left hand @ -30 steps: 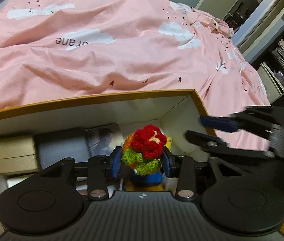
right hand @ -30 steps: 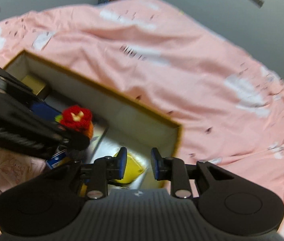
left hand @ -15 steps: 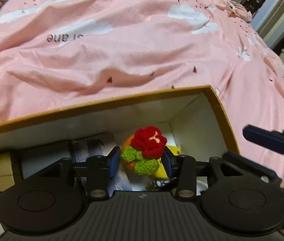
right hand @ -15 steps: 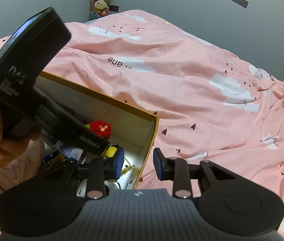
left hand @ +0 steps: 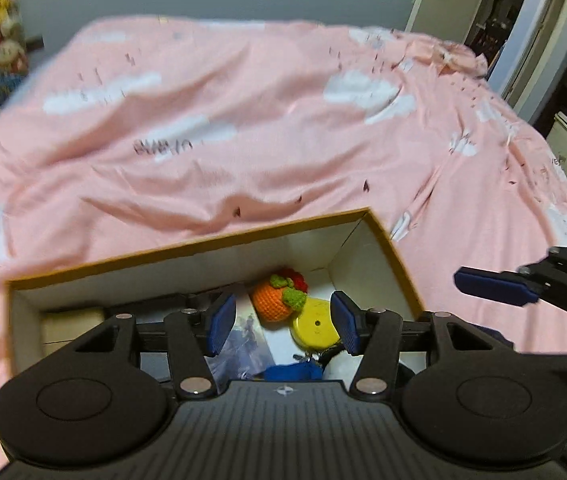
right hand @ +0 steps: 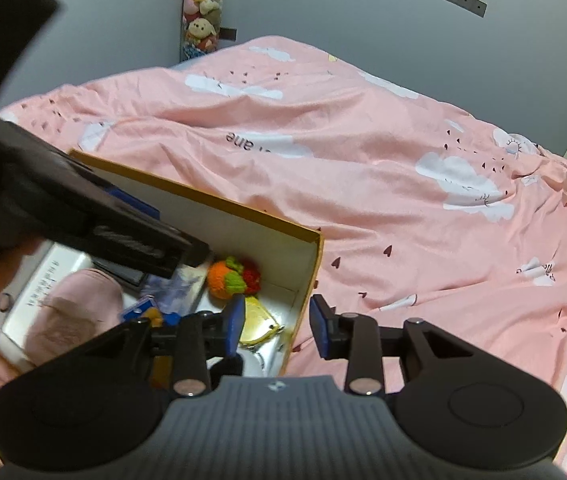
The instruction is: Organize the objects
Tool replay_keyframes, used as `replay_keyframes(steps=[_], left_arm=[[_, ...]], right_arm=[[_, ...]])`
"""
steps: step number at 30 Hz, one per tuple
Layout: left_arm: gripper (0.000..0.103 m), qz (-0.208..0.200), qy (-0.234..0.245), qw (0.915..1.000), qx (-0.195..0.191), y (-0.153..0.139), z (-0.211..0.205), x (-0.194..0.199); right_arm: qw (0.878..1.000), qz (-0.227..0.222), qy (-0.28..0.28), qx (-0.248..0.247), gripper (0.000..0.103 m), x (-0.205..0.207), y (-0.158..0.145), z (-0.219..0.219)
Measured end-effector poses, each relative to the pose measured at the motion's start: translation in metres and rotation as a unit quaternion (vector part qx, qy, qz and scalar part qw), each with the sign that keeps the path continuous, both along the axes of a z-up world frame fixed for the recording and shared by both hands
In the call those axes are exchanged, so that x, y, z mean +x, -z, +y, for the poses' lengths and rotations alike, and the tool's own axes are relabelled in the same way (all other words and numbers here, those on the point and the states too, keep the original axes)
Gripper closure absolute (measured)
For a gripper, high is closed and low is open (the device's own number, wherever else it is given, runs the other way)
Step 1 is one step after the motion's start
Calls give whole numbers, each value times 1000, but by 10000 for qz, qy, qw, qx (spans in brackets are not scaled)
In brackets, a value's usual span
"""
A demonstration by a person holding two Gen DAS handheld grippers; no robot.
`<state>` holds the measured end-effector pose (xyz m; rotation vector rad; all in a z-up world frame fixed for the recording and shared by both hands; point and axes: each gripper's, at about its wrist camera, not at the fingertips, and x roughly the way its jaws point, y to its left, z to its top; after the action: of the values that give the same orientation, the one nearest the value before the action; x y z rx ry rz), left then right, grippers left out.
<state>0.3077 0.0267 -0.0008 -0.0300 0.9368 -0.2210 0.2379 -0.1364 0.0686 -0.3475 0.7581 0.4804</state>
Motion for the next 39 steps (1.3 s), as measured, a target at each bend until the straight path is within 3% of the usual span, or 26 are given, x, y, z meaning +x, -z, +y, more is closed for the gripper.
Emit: replay_keyframes(steps=[2,6,11,16,19,23,24,31,39], left_arm=[[41,-239,-31,9995,190,-16,0,-18],[36,-763,-284,9954,508,-44,3,-54],[25,-1301,-529,9887,527,-70,10,-91],[24,-1605,-765,9824,581,-84,15,-120],[11,-1898,-935,9754,623,-92,18,-138],[9,-2374,-1242,9589,937,-98,19,-163],[9,-2421,-1304,9562,1001,-99,18,-168],[9,-2495,-1476,9523,954,-90,21,-197],[9,-2364,-1605,9547,829,-73,27,-224]], right_arm=[[9999,16,-6,141,63,-9,-8,-2],[9985,28,-45,539,52,-32,-26,-6],[9950,0,-108,994,44,-60,-46,-8],[9909,-154,-108,1334,27,-88,-65,-11],[9878,-346,-83,1514,16,-105,-77,-10],[9812,-704,34,1794,9,-129,-90,-11],[9793,-792,55,1862,4,-135,-92,-10],[9733,-1294,127,1890,1,-173,-92,-6],[9718,-1170,416,2004,1,-192,-72,-14]])
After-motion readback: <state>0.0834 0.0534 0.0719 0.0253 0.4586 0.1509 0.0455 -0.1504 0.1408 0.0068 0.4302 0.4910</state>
